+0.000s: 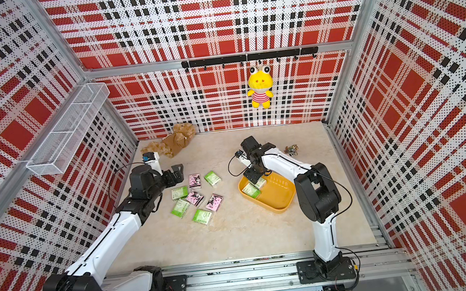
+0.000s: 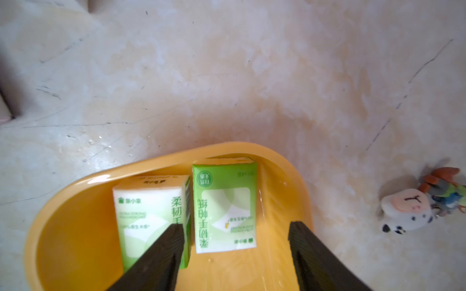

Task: Put the pocket tissues into the storage box
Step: Place the pocket tissues in the storage box, then pick up the pocket tissues from the center of the board.

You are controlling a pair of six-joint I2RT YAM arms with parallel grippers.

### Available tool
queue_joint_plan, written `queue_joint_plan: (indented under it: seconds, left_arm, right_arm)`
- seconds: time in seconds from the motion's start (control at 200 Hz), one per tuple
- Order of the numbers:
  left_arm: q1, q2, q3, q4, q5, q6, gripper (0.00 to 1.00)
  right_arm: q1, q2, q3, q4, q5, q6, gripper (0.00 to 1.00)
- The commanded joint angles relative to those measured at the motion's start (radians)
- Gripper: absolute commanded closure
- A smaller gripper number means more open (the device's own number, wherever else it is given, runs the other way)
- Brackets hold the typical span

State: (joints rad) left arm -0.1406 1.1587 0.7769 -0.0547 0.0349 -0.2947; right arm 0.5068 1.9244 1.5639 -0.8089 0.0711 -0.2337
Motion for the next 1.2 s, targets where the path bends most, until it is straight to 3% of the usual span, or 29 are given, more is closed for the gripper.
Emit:
queue_joint_plan:
  seconds: [0.0, 0.165, 0.376, 0.496, 0.581, 0.686, 0.812, 0.887, 0.992, 1.192]
  left_arm:
    - [0.004, -0.015, 0.036, -0.002, 0.016, -0.014, 0.01]
    - [0.016, -0.012, 0.048, -0.015, 0.062, -0.045, 0.01]
    - [0.029, -0.011, 0.054, -0.017, 0.079, -0.066, 0.01]
    - [0.029, -0.013, 0.055, -0.016, 0.064, -0.065, 0.01]
    - [0.029, -0.016, 0.048, -0.016, 0.062, -0.060, 0.01]
    - [0.029, -0.015, 0.038, -0.013, 0.068, -0.057, 0.01]
    - [0.025, -0.013, 0.037, -0.010, 0.072, -0.055, 0.01]
    - [0.026, -0.019, 0.036, -0.010, 0.068, -0.052, 0.01]
    - [0.032, -0.032, 0.028, -0.010, 0.062, -0.046, 0.01]
    - [0.114, -0.065, 0.000, -0.008, 0.056, -0.114, 0.01]
  right_arm:
    - [0.003, -0.091, 0.045, -0.014, 0.004, 0.023, 0.25]
    - [0.036, -0.164, 0.097, -0.036, 0.033, 0.057, 0.22]
    - [0.164, -0.215, 0.129, -0.029, 0.024, 0.176, 0.17]
    - [0.229, -0.189, 0.163, -0.025, 0.034, 0.379, 0.06]
    - [0.261, -0.177, 0.170, 0.001, -0.034, 0.573, 0.09]
    - [0.361, -0.167, 0.143, 0.075, 0.015, 0.734, 0.08]
    - [0.435, -0.078, 0.196, 0.020, 0.035, 0.913, 0.07]
    - [0.487, -0.029, 0.209, 0.028, 0.024, 0.870, 0.07]
    - [0.561, 0.049, 0.263, -0.018, 0.049, 0.709, 0.05]
    - [0.567, 0.099, 0.209, 0.019, -0.041, 0.530, 0.05]
